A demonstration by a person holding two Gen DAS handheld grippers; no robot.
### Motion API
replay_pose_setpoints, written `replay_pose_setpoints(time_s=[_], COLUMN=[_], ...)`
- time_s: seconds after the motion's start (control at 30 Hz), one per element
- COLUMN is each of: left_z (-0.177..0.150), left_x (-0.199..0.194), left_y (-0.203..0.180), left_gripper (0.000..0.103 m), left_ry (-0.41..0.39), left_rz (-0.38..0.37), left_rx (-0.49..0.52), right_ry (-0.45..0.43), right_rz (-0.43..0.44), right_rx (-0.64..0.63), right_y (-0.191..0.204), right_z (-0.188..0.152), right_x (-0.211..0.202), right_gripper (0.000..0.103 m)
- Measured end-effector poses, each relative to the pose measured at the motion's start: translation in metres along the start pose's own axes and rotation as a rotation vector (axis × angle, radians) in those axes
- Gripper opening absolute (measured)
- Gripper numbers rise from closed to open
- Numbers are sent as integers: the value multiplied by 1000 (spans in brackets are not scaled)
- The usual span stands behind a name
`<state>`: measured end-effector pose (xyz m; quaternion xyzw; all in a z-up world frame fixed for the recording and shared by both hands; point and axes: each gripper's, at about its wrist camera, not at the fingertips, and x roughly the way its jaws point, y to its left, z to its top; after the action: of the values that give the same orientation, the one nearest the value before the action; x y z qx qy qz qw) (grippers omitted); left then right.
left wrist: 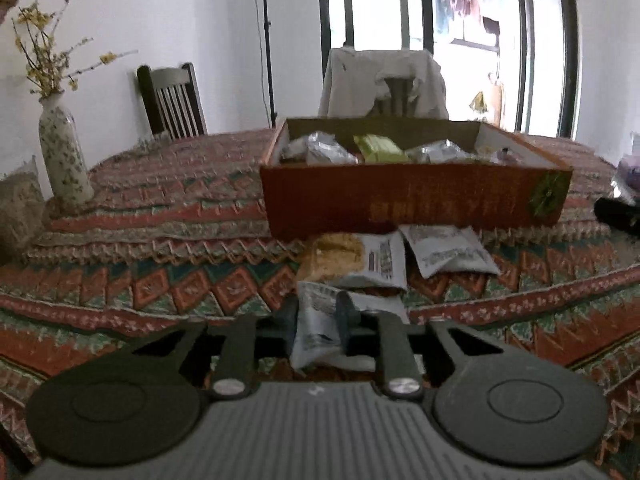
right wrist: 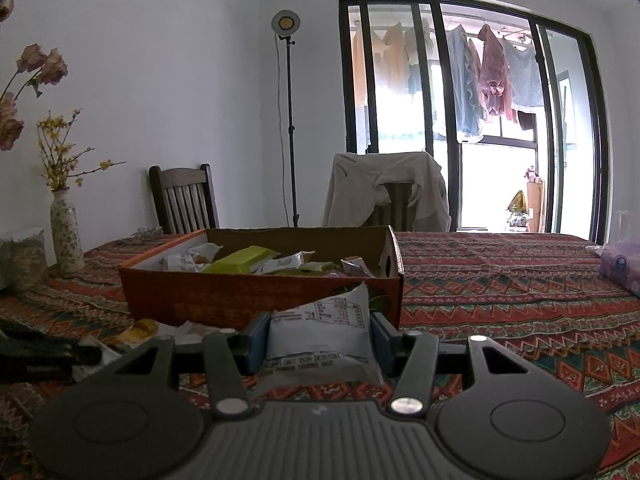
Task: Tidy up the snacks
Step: 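Grasp a white packet with the left tool while the right tool holds its packet, then carry both white packets over the box and lower them inside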
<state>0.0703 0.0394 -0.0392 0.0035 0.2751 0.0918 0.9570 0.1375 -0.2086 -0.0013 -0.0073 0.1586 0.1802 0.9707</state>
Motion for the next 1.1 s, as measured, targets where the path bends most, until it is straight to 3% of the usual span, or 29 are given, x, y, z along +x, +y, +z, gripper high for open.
replay_pose_setpoints(time_s=[0.2, 0.4, 0.63, 0.83, 1.1], left_z=[10, 28, 74, 116, 151], left_x=[-20, -36, -38, -12, 59], left_y=[6, 5, -5, -23, -37], left_gripper=[9, 9, 9, 9, 9], left_ry=[-85, -169, -274, -322, -276], left_rz=[3, -16, -43, -71, -77], left_rx=[-7, 8, 17, 15, -61], right_ry=[-1, -7, -60, -77, -17], right_rz=[1, 7, 17, 33, 25], right_rx=[-3, -9, -37, -33, 33], right_y=[1, 4, 8, 10, 3], right_z=[0, 3, 31, 67, 95], right_x=[-2, -2, 9, 49, 131], right_gripper=[52, 52, 52, 52, 52])
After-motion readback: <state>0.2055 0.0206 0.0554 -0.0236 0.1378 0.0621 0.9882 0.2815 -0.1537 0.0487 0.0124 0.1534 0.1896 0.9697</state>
